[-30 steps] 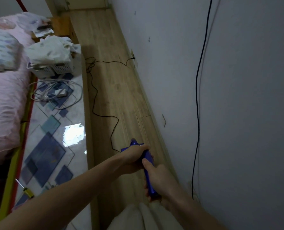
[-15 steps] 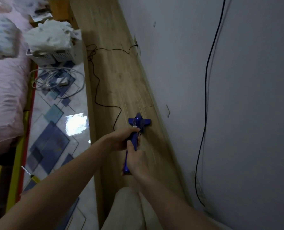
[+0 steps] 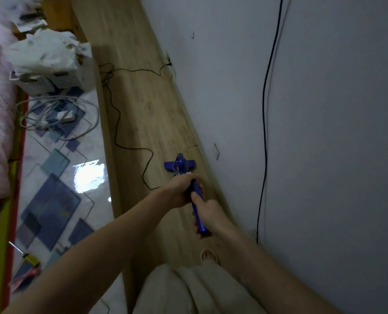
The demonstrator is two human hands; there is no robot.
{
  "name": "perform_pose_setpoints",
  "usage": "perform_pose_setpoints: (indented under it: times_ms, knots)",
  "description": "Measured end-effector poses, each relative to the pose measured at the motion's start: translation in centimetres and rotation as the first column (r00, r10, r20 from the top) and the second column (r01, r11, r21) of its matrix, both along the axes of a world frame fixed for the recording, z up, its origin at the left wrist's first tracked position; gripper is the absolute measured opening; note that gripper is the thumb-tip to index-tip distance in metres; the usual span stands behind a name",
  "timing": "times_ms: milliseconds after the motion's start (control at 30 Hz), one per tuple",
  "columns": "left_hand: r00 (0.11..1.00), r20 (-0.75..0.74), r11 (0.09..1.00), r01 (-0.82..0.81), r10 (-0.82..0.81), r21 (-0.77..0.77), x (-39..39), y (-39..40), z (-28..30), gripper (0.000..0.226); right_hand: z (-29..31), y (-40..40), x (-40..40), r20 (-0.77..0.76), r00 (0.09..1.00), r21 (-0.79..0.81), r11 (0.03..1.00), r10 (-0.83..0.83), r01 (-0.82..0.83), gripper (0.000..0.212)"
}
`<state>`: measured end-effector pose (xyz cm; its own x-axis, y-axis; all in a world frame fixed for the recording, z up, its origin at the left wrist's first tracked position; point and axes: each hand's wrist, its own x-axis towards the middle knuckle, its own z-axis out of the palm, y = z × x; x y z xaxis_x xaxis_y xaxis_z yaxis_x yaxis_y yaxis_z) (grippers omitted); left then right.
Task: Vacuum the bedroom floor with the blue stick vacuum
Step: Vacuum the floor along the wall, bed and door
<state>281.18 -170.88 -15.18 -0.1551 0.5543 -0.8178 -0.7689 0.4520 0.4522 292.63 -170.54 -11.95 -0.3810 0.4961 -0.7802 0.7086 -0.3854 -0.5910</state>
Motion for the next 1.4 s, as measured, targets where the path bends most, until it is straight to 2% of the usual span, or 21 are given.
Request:
perform_pose_setpoints:
  times_ms: [167, 233, 367, 500, 700, 1000, 1133, 1267, 1400]
  knots:
    - [0.998, 0.067, 1.0, 0.011, -0.01, -0.02, 0.8, 1.0, 1.1, 0.01, 2.6, 1.7, 1.4, 0.027, 0.999, 0.036, 0.999, 0.033, -0.034, 0.045]
    - [0.998, 0.062, 1.0, 0.013, -0.012, -0.024, 0.8, 1.7, 1.2, 0.009, 2.9, 2.6, 1.4, 0.033, 0.998, 0.063, 0.997, 0.047, -0.049, 0.045]
    - [0.999, 0.034, 0.999, 0.018, -0.017, -0.038, 0.2, 3.1, 1.3, 0.023, 2.6, 4.4, 1.0, 0.027, 0.997, 0.092, 0.993, 0.075, -0.077, 0.045]
    - [1.0, 0.019, 0.999, 0.004, -0.003, -0.042, -0.7, 5.4, 0.8, 0.007, 1.1, 6.7, 0.0, 0.026, 0.993, 0.112, 0.987, 0.116, -0.119, 0.047]
    - [0.998, -0.062, 0.998, -0.029, 0.025, -0.057, -4.1, 10.5, -0.7, 0.041, -2.4, 12.6, -3.5, 0.031, 0.988, 0.102, 0.983, 0.153, -0.155, 0.045]
    - [0.972, -0.083, 0.974, -0.225, 0.221, -0.037, -11.4, 18.5, -2.2, 0.016, -4.4, 20.7, -12.1, -0.03, 0.975, 0.02, 0.975, 0.22, -0.22, 0.037]
    - [0.958, -0.119, 0.962, -0.268, 0.261, -0.048, -13.9, 20.8, -3.2, 0.018, -5.7, 22.6, -14.9, -0.078, 0.987, -0.038, 0.989, 0.138, -0.141, 0.035]
    - [0.955, -0.08, 0.955, -0.29, 0.286, -0.054, -14.9, 21.9, -3.7, 0.018, -6.1, 23.8, -15.8, -0.09, 0.986, -0.016, 0.99, 0.141, -0.143, 0.039]
    - [0.961, -0.058, 0.96, -0.273, 0.27, -0.056, -14.7, 21.6, -3.5, 0.028, -5.1, 23.7, -15.3, -0.076, 0.986, -0.025, 0.989, 0.146, -0.149, 0.038]
